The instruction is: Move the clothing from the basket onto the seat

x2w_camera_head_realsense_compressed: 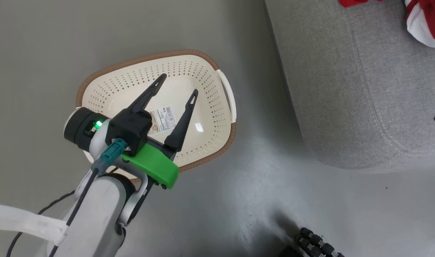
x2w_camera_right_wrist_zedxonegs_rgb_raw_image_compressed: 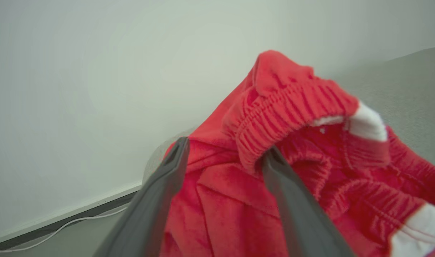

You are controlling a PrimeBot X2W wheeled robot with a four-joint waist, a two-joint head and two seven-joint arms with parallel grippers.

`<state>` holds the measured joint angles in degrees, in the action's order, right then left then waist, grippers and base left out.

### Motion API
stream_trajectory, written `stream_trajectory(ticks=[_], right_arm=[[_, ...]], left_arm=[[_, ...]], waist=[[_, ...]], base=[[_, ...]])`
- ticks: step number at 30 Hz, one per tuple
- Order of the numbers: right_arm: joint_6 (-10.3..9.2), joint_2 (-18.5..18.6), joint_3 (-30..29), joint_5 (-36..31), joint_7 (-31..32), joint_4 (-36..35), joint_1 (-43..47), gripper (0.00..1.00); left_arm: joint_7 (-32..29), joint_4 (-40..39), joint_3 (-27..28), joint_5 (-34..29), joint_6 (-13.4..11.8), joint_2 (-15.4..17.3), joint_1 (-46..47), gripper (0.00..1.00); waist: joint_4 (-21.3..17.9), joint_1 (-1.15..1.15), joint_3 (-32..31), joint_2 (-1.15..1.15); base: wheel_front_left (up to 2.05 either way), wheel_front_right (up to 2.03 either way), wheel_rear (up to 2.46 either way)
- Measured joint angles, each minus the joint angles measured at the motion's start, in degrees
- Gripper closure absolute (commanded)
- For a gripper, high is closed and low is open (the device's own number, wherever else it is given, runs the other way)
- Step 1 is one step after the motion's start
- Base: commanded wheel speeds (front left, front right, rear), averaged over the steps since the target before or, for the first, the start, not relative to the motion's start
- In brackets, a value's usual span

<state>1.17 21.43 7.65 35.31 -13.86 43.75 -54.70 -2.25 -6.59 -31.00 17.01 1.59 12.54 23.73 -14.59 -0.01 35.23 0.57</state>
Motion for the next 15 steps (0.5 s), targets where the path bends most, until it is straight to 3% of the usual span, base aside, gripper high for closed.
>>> stream_trajectory(ticks=[4,15], right_arm=[[1.33,-0.65,1.57,-1.21,-0.08,-0.05,0.07,0.00],[1.85,-0.91,1.49,-3.50,-0.58,-3.07,7.16,0.00]], left_arm=[[1.11,1.10,0.75,0.47,-0.01,-0.18,-0.10,0.00],[4.43,3.92,2.07,2.96,-0.10,-0.92,-2.99,0.00]], waist=[[-0.56,0.00,-1.23,0.00],[-2.14,0.00,-6.51,0.00]], base=[[0.00,0.00,0.00],[0.00,0.00,0.00]])
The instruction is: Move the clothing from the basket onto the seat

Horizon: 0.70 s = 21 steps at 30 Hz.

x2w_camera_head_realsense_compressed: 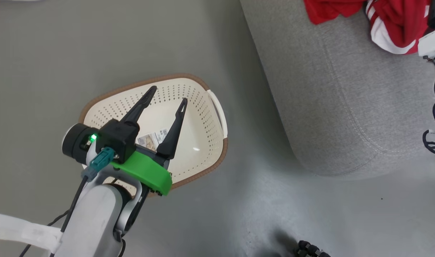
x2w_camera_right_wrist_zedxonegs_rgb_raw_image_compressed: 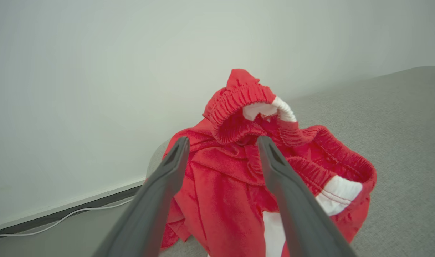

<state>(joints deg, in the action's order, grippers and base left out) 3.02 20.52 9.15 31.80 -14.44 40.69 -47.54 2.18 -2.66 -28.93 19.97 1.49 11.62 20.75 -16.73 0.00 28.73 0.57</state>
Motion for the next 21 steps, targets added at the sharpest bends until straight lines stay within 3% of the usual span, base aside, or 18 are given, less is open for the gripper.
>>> stream_trajectory(ticks=[12,21], right_arm=[[0.22,-0.97,-1.08,-3.28,-0.14,-9.34,6.95,0.00],[0.70,-3.11,0.71,-5.43,-0.14,-14.18,13.79,0.00]], left_arm=[[4.49,3.28,1.87,1.62,-0.59,-1.25,-2.60,0.00],[8.70,6.44,6.13,3.93,-3.91,-2.24,-5.94,0.00]], waist=[[-1.78,0.01,-6.70,0.00],[-0.10,0.01,-12.32,0.00]], base=[[0.00,0.00,0.00],[0.00,0.00,0.00]])
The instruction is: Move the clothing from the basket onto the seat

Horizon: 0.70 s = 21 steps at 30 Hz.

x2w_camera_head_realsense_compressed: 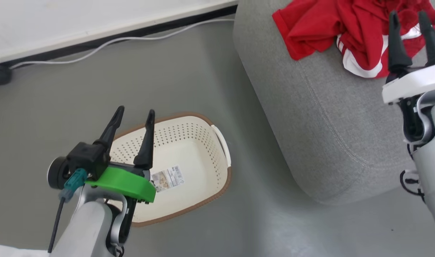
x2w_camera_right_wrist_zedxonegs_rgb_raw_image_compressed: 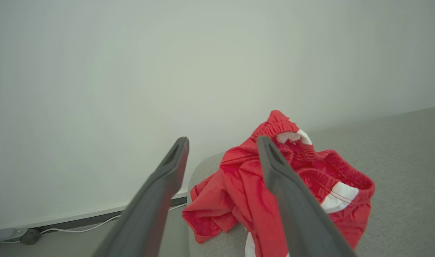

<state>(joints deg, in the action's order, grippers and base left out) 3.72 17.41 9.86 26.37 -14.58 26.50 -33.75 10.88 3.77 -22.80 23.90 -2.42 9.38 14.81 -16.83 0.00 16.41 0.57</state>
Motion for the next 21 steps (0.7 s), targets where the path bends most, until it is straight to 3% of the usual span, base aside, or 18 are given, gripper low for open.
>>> stream_trajectory(ticks=[12,21], right_arm=[[-0.37,-3.36,2.63,-3.19,0.00,-4.08,8.76,0.00],[-2.57,-5.75,4.57,-5.76,0.00,-5.79,14.44,0.00]], left_arm=[[2.36,2.79,5.81,1.22,-2.40,-0.57,-6.21,0.00],[2.88,3.49,8.79,1.23,-2.98,-0.44,-10.07,0.00]], waist=[[7.14,0.00,-5.55,0.00],[11.71,0.00,-9.59,0.00]], base=[[0.00,0.00,0.00],[0.00,0.00,0.00]])
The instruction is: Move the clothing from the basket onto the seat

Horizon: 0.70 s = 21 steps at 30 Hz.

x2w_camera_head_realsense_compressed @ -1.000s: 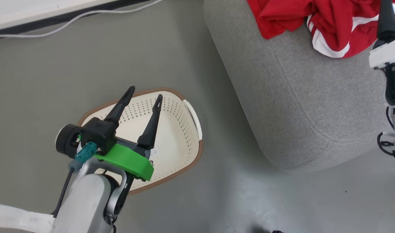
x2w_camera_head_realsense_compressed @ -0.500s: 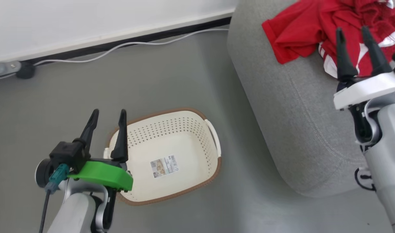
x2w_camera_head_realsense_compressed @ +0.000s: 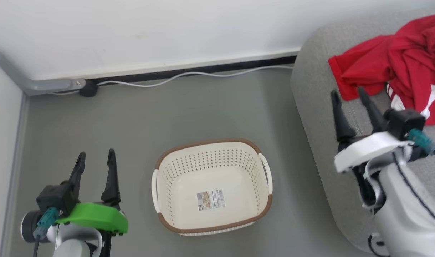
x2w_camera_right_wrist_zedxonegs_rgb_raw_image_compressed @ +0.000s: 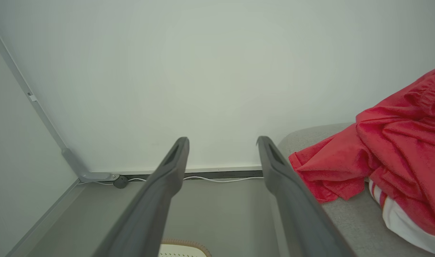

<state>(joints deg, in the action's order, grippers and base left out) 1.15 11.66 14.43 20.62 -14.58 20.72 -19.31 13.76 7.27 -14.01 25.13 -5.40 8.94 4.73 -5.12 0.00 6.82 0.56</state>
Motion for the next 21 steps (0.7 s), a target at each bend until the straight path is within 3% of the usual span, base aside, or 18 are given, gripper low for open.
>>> stream_trajectory(ticks=[10,21], right_arm=[[-1.75,-4.37,2.40,-0.41,0.00,-1.04,8.51,0.00],[-3.28,-4.63,2.77,-0.45,0.00,-3.78,12.89,0.00]], left_arm=[[0.20,-0.12,2.78,0.49,-0.25,0.46,-5.89,0.00],[0.49,-1.82,4.57,0.23,-0.67,0.94,-9.00,0.00]], waist=[[3.63,0.00,-5.29,0.00],[4.36,0.00,-7.52,0.00]], base=[[0.00,0.00,0.00],[0.00,0.00,0.00]])
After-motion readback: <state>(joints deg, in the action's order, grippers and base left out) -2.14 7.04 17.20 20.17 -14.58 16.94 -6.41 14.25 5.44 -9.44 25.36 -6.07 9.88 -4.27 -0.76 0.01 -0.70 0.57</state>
